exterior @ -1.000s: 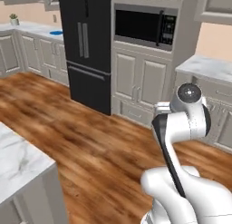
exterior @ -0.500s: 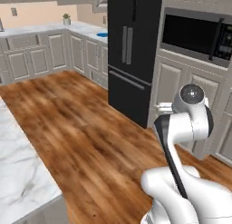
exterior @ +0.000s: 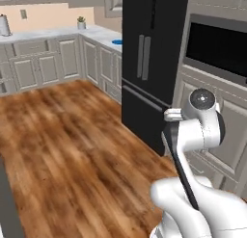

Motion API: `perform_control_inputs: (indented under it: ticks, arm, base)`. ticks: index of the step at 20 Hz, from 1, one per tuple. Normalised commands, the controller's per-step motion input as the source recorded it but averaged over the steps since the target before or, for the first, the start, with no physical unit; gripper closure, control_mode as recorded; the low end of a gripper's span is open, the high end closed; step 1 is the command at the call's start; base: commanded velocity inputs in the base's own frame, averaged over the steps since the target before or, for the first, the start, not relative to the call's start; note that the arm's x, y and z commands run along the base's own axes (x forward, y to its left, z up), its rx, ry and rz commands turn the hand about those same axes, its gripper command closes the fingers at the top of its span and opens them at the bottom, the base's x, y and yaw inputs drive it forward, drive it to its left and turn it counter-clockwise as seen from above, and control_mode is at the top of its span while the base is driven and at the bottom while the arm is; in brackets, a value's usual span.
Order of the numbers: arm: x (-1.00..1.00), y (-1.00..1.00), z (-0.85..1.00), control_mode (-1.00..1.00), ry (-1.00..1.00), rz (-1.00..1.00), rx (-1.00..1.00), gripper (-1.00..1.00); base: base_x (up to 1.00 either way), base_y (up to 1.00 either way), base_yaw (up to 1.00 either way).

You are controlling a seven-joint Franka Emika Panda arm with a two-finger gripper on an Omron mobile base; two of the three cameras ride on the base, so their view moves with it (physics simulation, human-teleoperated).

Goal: Move the hot dog bun to the plate on the dining table and place the condiment next to that plate. Then navigate to the fridge and take the sausage and place it on the plate as well.

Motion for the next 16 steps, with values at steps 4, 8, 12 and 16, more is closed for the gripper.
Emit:
perform_control_inputs:
  ticks: [4,8,12,16]
  arm:
    - [0.00,0.00,0.00,1.00,0.00,0.00,0.00,-1.00]
    - [0.00,0.00,0.00,1.00,0.00,0.00,0.00,-1.00]
    - [0.00,0.00,0.00,1.00,0.00,0.00,0.00,-1.00]
    - [0.00,0.00,0.00,1.00,0.00,0.00,0.00,-1.00]
  base:
    - [1.00,0.09,-0.07]
    - [1.00,0.38,-0.23]
    - [0.90,0.48,-0.35]
    - [0.43,0.28,-0.44]
